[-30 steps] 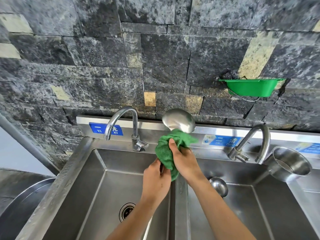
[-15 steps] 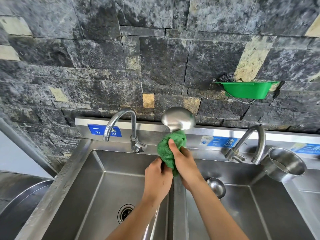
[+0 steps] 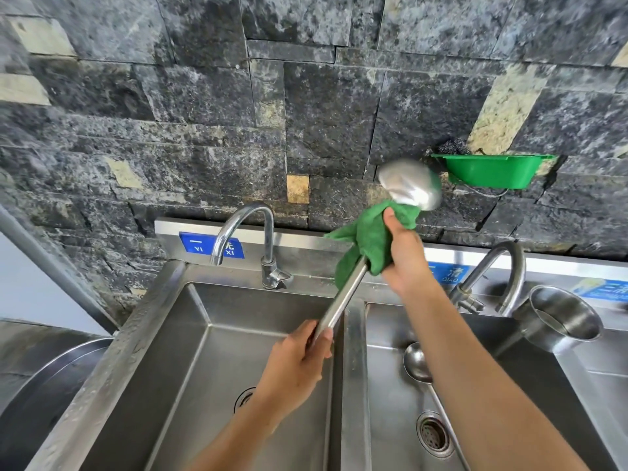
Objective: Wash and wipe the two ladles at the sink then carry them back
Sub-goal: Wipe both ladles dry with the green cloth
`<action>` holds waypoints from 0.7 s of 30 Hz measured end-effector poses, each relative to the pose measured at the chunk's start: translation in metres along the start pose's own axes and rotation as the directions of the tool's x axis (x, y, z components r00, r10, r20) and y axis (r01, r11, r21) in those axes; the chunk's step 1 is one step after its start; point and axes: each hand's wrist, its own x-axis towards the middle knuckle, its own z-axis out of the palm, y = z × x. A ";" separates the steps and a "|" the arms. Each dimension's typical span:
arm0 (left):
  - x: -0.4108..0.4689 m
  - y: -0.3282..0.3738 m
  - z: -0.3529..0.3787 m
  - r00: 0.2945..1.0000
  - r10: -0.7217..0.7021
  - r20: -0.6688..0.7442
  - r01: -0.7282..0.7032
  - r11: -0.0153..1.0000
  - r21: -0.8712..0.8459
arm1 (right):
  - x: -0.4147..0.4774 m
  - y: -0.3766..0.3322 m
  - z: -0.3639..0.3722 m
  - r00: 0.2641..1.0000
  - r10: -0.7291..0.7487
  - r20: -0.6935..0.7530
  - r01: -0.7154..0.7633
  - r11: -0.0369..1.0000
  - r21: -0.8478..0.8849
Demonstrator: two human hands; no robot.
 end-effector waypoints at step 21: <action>-0.032 -0.020 0.027 0.962 -0.014 -0.273 -0.036 0.984 -0.177 | -0.021 0.023 0.045 0.982 -0.026 0.189 0.080 0.956 -0.284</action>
